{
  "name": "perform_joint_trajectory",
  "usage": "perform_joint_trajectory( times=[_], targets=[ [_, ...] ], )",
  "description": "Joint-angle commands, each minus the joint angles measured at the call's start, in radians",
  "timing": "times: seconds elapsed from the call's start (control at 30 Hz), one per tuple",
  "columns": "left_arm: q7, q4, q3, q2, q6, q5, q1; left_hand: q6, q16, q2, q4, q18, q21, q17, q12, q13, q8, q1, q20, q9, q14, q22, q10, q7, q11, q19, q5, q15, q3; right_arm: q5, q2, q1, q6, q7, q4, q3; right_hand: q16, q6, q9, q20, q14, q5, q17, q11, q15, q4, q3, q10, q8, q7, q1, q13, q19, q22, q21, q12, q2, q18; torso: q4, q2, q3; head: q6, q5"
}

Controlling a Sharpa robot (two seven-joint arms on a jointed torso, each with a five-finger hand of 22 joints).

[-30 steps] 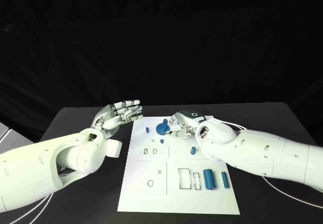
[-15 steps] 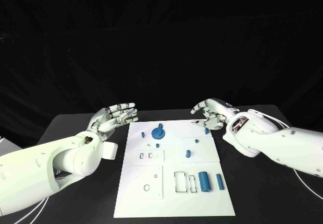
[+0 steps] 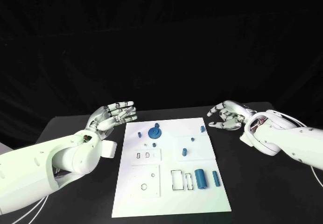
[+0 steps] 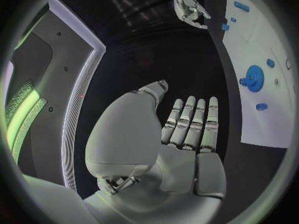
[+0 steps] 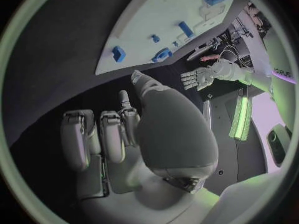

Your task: Assemble the parts on the task board

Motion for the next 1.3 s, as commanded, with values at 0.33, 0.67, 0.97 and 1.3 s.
perform_joint_trajectory(
  times=[0.33,0.67,0.97,1.3],
  targets=[
    [0.014,-0.002,0.001,0.006,0.017,-0.003,0.000,-0.004,0.004,-0.002,-0.007,-0.005,0.003,0.002,-0.006,0.001,0.000,-0.006,0.000,0.000,0.008,0.001,0.002,0.104,0.003,0.007,-0.004,0.002,-0.001,-0.008,0.070,-0.035,0.019,-0.016,-0.087,0.000,0.004,0.003,0.000,0.003,0.093,-0.001,0.216,0.001,-0.002,0.003,0.003,-0.006,-0.005,0.004,0.001,0.126,0.076,0.221,0.007,-0.003,0.000,-0.008,-0.0003,0.001,0.0077,-0.003,-0.001],
    [0.014,-0.006,0.001,0.006,0.017,-0.003,0.000,-0.004,0.004,-0.002,-0.007,-0.005,0.003,0.002,-0.006,0.001,0.000,-0.006,0.000,0.000,0.008,0.001,0.002,0.104,0.003,0.007,-0.004,0.002,-0.001,-0.019,0.106,-0.057,0.028,-0.031,-0.122,0.000,0.004,0.000,-0.001,0.003,0.093,-0.001,0.217,0.001,-0.001,0.003,0.003,-0.005,-0.007,0.005,0.002,0.126,0.076,0.221,0.006,-0.003,-0.002,-0.008,0.0046,0.001,0.0054,-0.015,0.000],
    [0.014,-0.006,0.001,0.004,0.016,-0.003,0.000,-0.004,0.004,-0.002,-0.009,-0.004,0.004,0.002,-0.007,0.000,0.000,-0.006,0.000,-0.001,0.009,0.002,0.001,0.105,0.003,0.009,-0.004,0.001,0.000,-0.035,0.118,-0.065,0.054,-0.041,-0.137,0.000,0.004,-0.002,-0.002,0.004,0.093,0.000,0.216,0.002,-0.001,0.001,0.006,-0.005,-0.009,0.005,0.007,0.127,0.075,0.219,0.004,-0.003,-0.003,-0.007,0.0000,0.001,0.0042,-0.022,0.006],
    [0.013,-0.005,0.001,0.003,0.015,-0.003,0.000,-0.004,0.003,-0.002,-0.009,-0.004,0.003,0.001,-0.007,0.000,0.001,-0.006,0.000,-0.001,0.008,0.002,0.001,0.105,0.003,0.008,-0.004,0.001,0.001,-0.040,0.127,-0.067,0.066,-0.043,-0.145,0.000,0.004,0.026,0.004,0.003,0.094,0.000,0.218,-0.001,-0.002,0.005,0.020,0.004,0.005,0.001,0.009,0.135,0.077,0.223,0.009,0.006,0.006,-0.008,0.0008,-0.001,0.0046,-0.025,0.009]
  ],
)
